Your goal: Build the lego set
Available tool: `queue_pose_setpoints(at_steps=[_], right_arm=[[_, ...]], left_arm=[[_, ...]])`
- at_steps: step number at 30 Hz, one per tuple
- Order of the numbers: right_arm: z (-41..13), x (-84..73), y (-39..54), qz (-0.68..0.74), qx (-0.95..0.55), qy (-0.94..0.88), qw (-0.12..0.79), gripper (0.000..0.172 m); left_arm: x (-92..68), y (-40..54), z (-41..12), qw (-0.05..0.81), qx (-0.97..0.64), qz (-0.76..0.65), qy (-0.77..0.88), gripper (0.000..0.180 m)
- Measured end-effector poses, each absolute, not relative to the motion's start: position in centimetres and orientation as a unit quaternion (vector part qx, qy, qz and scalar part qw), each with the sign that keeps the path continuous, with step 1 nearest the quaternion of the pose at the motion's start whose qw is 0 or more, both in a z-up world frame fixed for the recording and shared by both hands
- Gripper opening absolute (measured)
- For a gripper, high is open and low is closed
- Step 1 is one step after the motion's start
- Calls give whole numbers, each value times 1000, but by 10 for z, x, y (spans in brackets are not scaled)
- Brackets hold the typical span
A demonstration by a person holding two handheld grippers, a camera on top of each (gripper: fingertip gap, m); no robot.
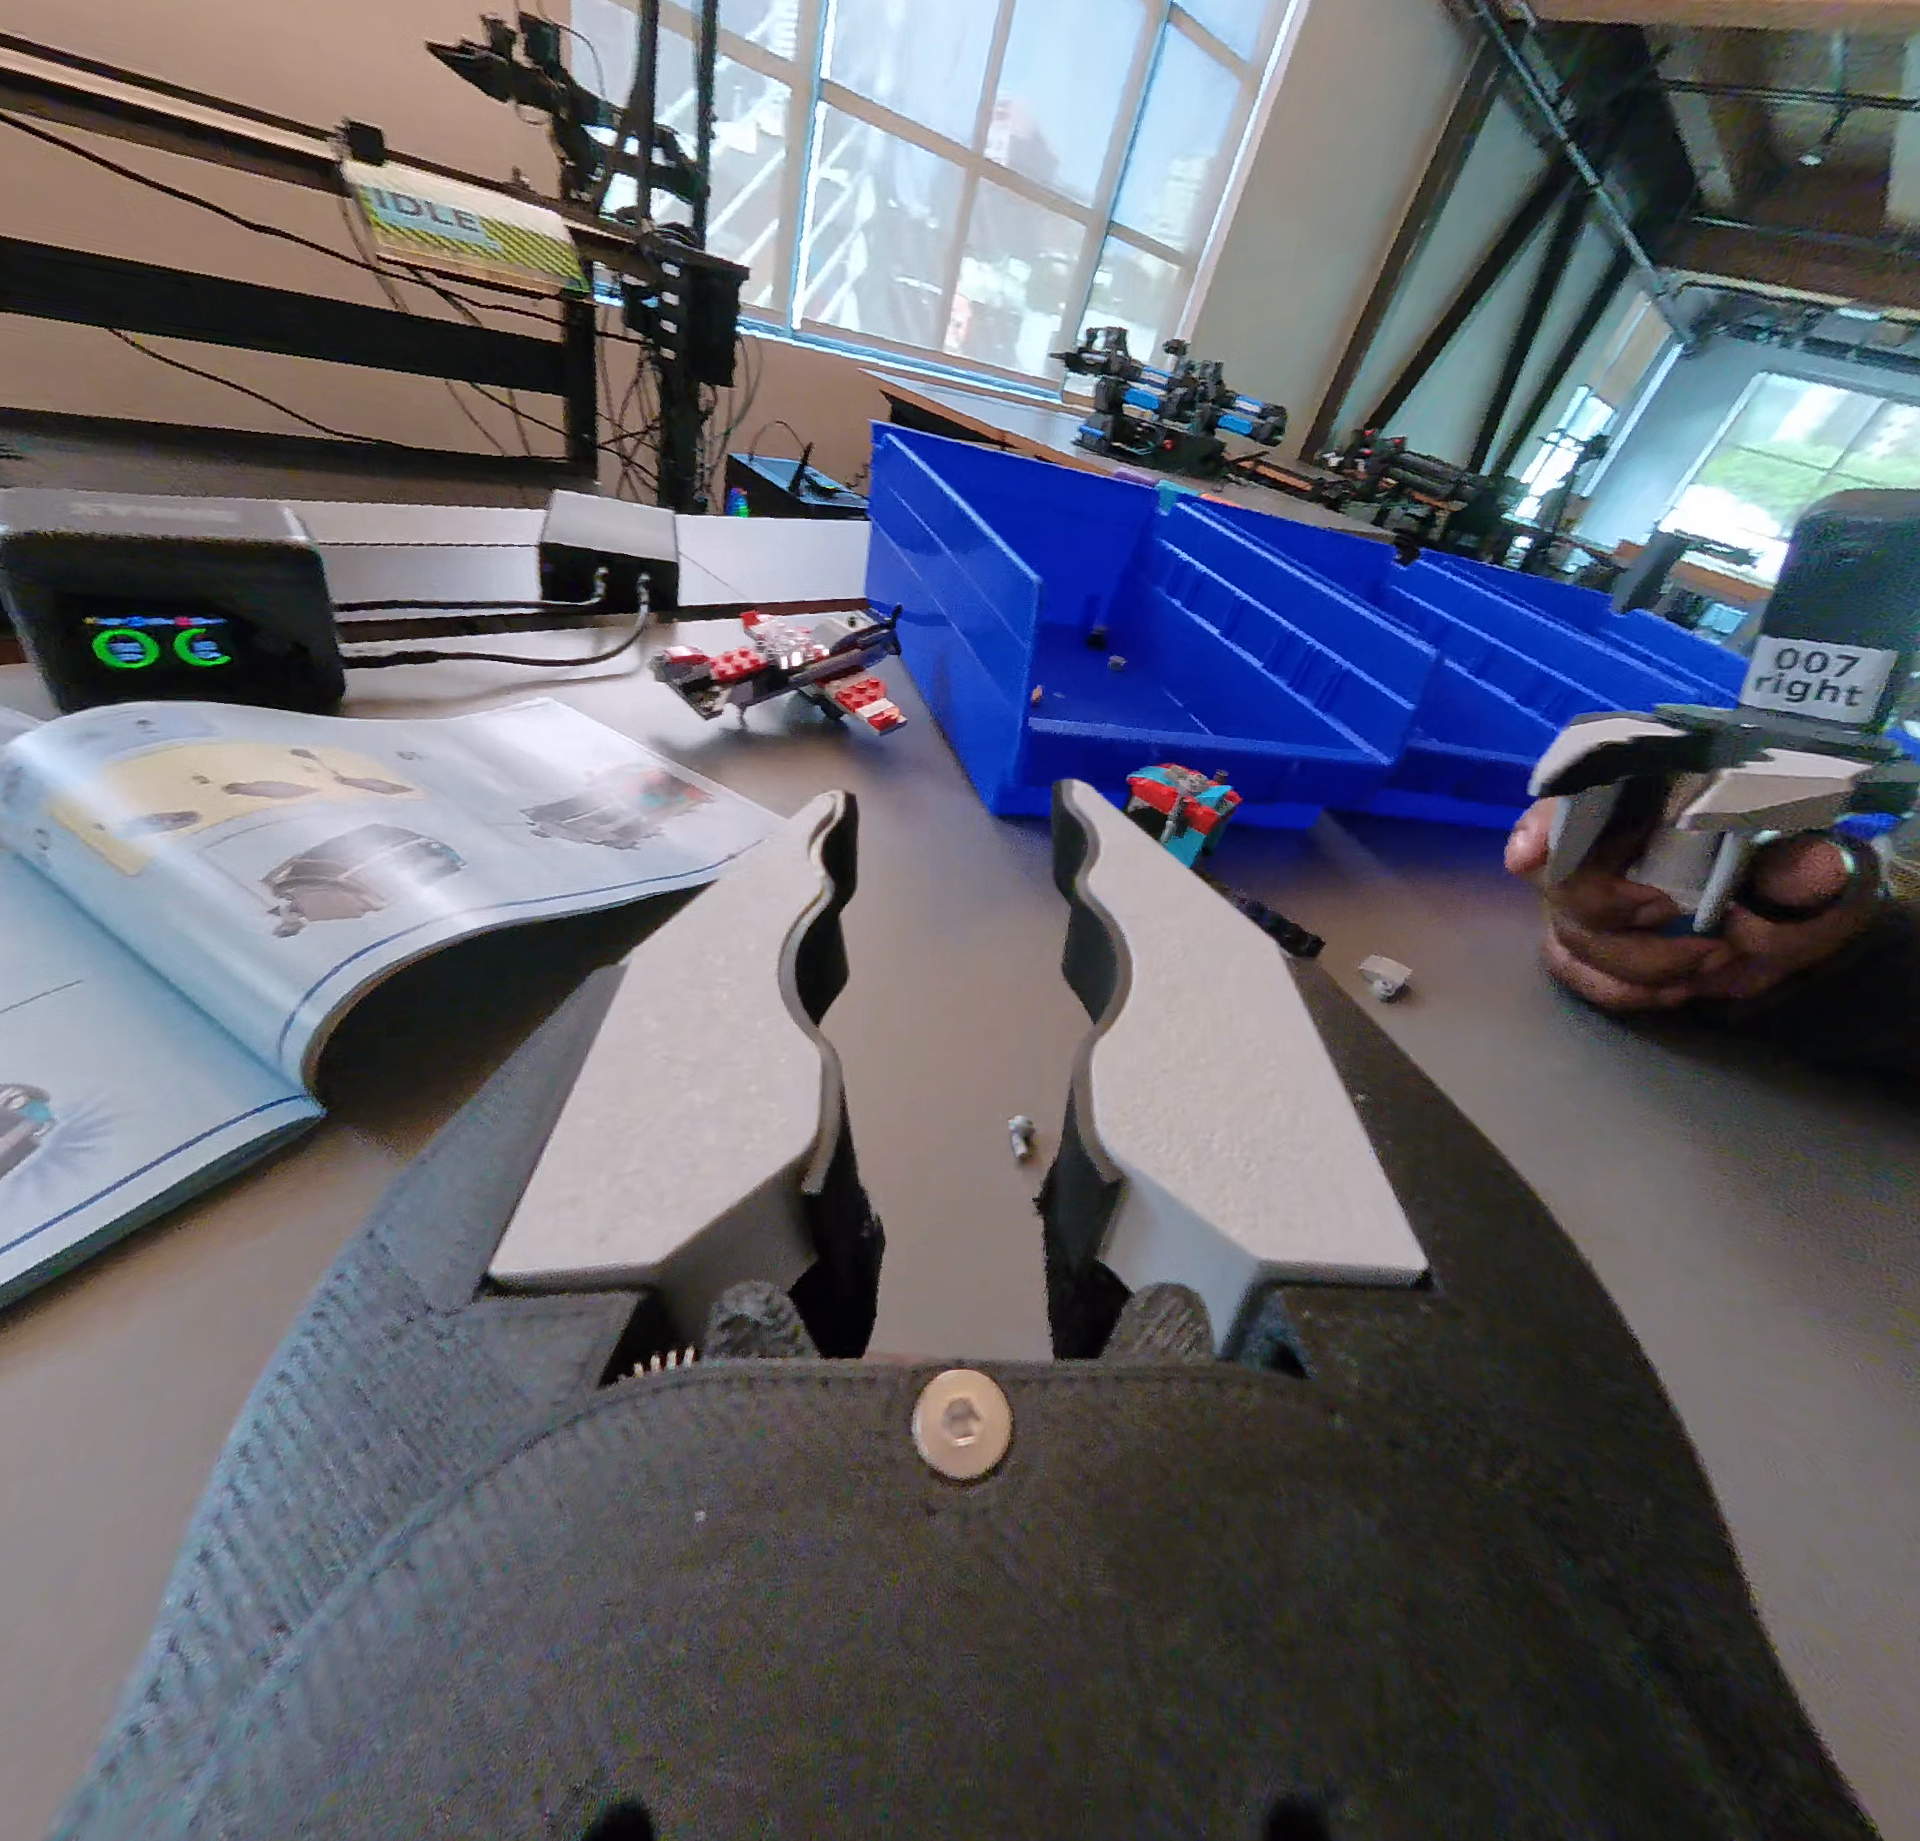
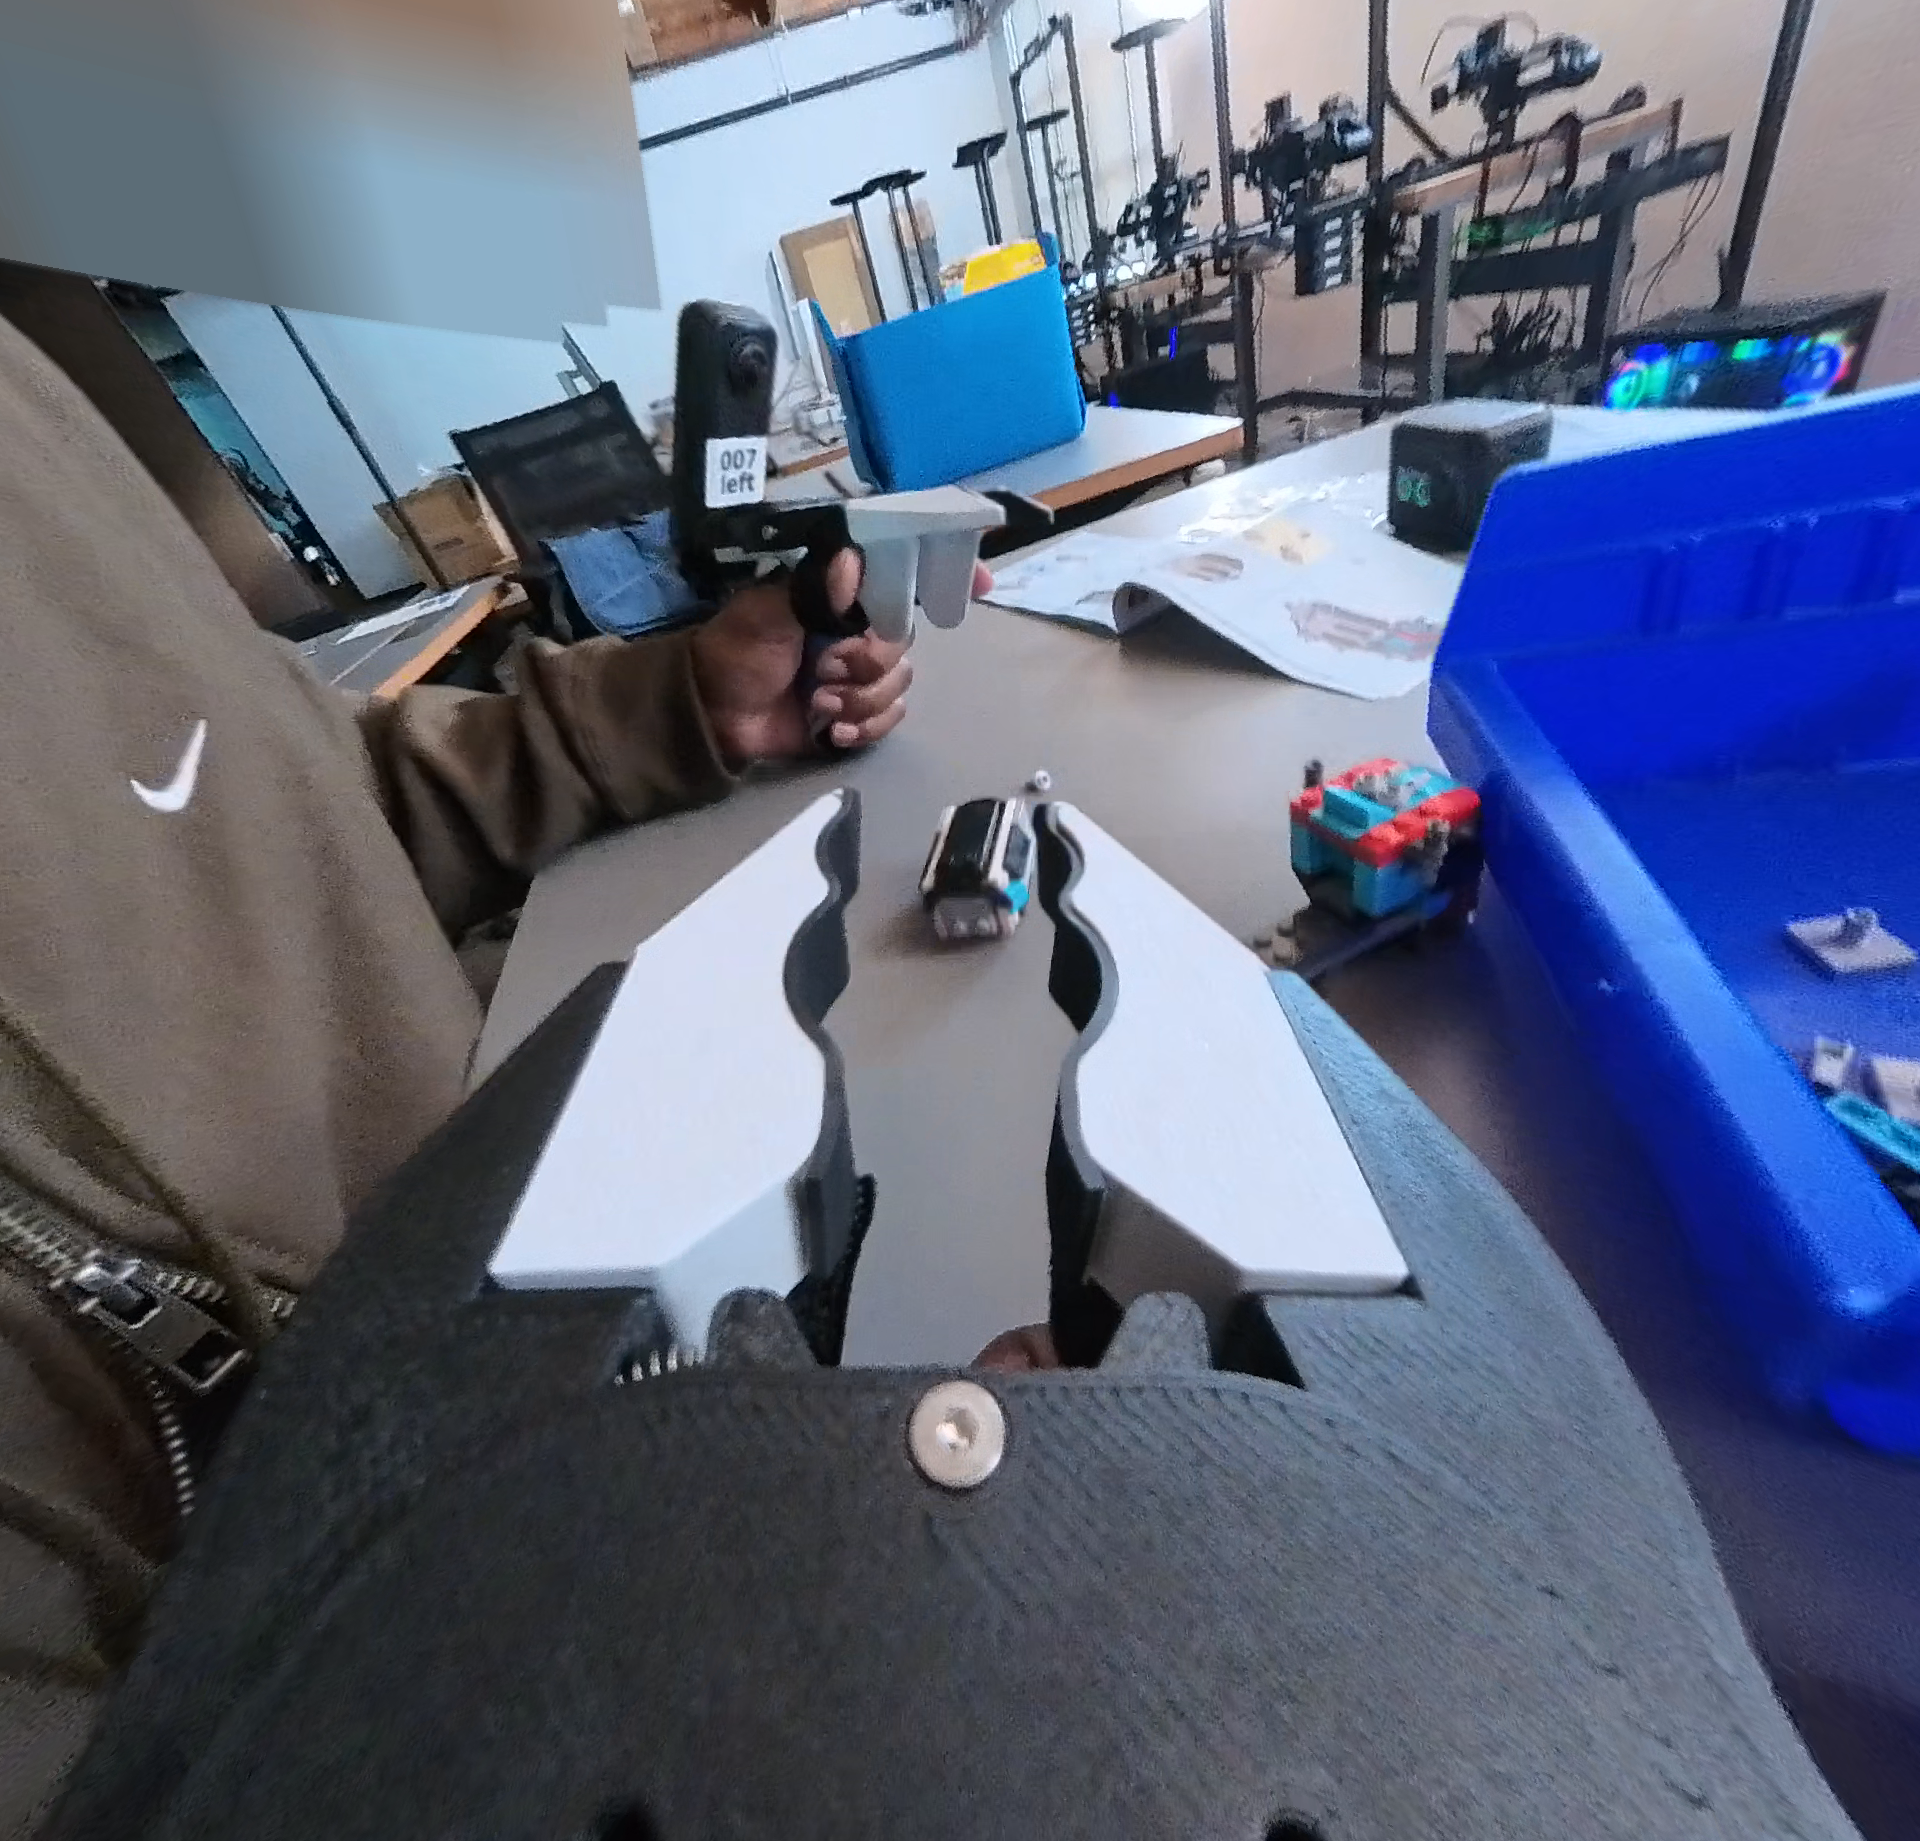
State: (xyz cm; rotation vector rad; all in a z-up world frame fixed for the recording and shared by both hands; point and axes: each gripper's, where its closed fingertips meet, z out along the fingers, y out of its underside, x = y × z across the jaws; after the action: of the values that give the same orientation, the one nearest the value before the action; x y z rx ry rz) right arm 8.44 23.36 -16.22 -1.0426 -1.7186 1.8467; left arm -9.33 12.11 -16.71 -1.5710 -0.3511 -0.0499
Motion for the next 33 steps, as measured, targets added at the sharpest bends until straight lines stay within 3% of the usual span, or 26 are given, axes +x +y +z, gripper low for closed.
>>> queue_pose_setpoints(at_steps=[5, 13, 33], right_arm=[[-156, 64, 225, 653, -369, -605, 266, 35], [-155, 39, 227, 652, -395, -583, 280, 34], [-156, 29, 238, 674, -423, -556, 240, 34]], left_arm=[[-84, 135, -170, 680, -725, -61, -94, 38], [-95, 130, -176, 658, -744, -106, -40, 38], [-116, 105, -180, 650, -748, -97, -93, 37]])
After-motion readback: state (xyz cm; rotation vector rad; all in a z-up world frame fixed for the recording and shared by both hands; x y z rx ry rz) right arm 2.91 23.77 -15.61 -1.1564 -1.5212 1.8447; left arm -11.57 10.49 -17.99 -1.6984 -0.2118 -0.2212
